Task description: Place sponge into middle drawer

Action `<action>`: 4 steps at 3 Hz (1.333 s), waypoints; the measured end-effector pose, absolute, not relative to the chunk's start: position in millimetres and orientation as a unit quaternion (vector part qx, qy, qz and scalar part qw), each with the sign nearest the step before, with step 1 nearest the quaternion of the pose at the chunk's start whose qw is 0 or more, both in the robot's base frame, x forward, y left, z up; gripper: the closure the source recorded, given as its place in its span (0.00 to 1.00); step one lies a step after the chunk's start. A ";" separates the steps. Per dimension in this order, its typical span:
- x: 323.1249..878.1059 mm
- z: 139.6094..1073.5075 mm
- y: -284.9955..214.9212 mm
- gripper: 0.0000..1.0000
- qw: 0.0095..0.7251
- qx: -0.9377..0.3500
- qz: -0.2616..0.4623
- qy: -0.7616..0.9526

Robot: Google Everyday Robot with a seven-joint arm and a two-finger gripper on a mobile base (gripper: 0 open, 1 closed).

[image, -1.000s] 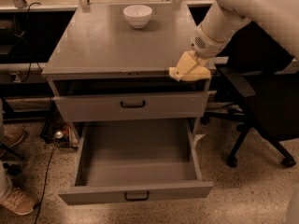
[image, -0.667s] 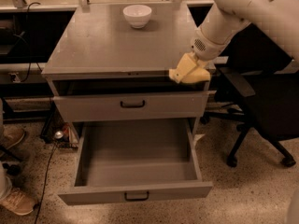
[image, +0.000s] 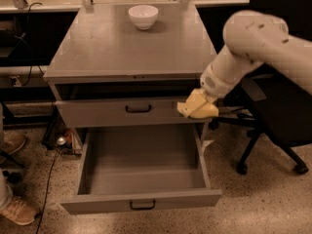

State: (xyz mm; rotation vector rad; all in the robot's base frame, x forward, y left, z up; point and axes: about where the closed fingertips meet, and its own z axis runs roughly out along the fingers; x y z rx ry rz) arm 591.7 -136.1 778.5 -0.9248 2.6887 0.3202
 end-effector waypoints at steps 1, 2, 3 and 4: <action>569.5 727.2 -115.4 1.00 0.135 -0.317 0.162 0.925; 569.5 727.3 -115.5 1.00 0.135 -0.317 0.162 0.925; 553.5 698.9 -92.0 1.00 0.155 -0.318 0.227 0.907; 536.6 657.3 -48.4 1.00 0.186 -0.318 0.316 0.875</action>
Offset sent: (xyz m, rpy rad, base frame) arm -0.0194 0.0152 -0.0440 0.0782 0.0375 0.0099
